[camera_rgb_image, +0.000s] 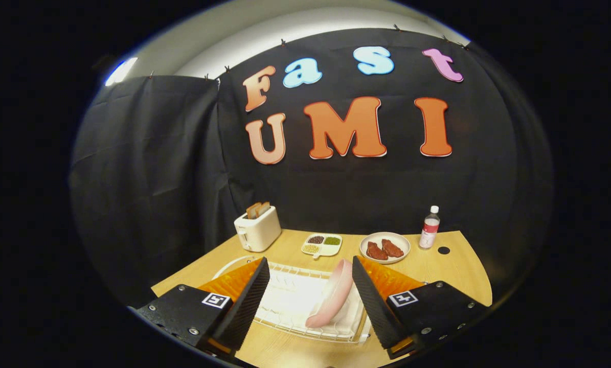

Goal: Take the plate from the dish rack, then take the spoon from the basket and place it into the plate.

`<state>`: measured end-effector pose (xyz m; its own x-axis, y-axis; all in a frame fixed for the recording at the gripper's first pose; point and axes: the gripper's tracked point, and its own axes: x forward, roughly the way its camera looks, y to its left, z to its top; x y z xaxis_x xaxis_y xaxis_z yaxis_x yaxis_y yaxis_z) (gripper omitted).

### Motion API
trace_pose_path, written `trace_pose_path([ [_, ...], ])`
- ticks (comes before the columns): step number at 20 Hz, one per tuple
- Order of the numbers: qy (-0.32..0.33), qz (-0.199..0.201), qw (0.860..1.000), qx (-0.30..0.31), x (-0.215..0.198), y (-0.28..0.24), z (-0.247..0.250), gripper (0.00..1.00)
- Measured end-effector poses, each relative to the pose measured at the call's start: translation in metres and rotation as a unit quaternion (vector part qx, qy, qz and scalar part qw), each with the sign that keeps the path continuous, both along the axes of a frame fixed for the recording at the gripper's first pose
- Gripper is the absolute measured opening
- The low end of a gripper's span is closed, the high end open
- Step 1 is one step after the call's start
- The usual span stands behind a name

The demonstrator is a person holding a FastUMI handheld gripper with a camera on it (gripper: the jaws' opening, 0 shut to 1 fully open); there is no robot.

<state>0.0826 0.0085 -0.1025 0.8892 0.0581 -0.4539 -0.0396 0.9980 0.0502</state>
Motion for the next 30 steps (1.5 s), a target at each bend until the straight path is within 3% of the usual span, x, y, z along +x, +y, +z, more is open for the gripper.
trace_pose_path([
  [9,0.136,-0.020,0.990,-0.036,0.024,-0.012,-0.065,0.96],
  [15,0.193,-0.036,0.976,-0.091,0.034,-0.026,-0.098,0.88],
  [23,0.282,-0.053,0.953,-0.096,0.039,-0.032,-0.146,0.69],
  [29,0.304,-0.048,0.944,-0.121,0.040,-0.025,-0.165,0.59],
  [30,0.310,-0.049,0.942,-0.124,0.040,-0.024,-0.170,0.54],
])
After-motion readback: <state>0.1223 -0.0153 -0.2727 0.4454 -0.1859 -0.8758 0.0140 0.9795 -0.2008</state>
